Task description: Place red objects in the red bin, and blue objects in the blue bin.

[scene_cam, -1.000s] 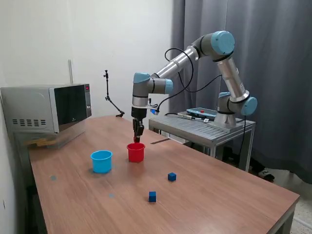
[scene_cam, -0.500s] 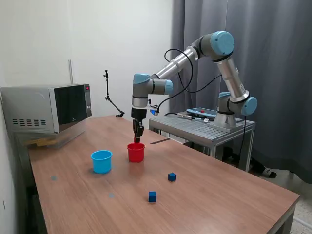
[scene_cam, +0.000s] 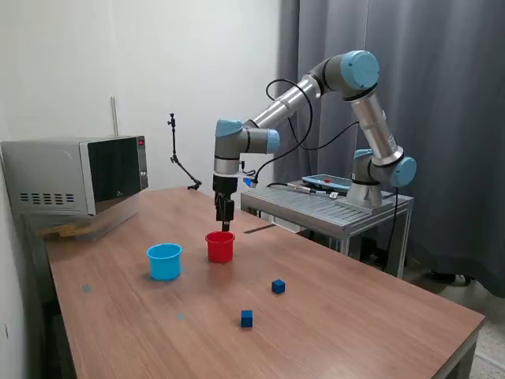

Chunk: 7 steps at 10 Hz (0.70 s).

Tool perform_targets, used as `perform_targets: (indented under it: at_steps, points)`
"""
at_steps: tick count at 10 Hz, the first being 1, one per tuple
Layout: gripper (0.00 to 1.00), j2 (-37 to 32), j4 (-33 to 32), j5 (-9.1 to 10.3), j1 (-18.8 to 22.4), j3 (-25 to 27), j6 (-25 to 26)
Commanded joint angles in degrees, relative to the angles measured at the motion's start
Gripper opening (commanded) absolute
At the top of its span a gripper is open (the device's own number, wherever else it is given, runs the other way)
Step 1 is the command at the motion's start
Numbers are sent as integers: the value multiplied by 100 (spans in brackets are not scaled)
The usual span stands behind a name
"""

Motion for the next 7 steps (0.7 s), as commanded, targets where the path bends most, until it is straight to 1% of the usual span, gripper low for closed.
perform_targets:
  at_steps: [1, 2, 3, 4, 5, 6, 7]
  points:
    - [100, 0, 17, 0, 91, -47, 40]
    - [100, -8, 17, 9, 327, -65, 40]
    - [100, -8, 26, 209, 590, -100, 40]
    - [100, -26, 35, 489, 863, -109, 40]
    - [100, -35, 35, 492, 1196, -109, 40]
    - [100, -35, 43, 510, 1365, -49, 84]
    - [100, 26, 87, 510, 1454, -57, 424]
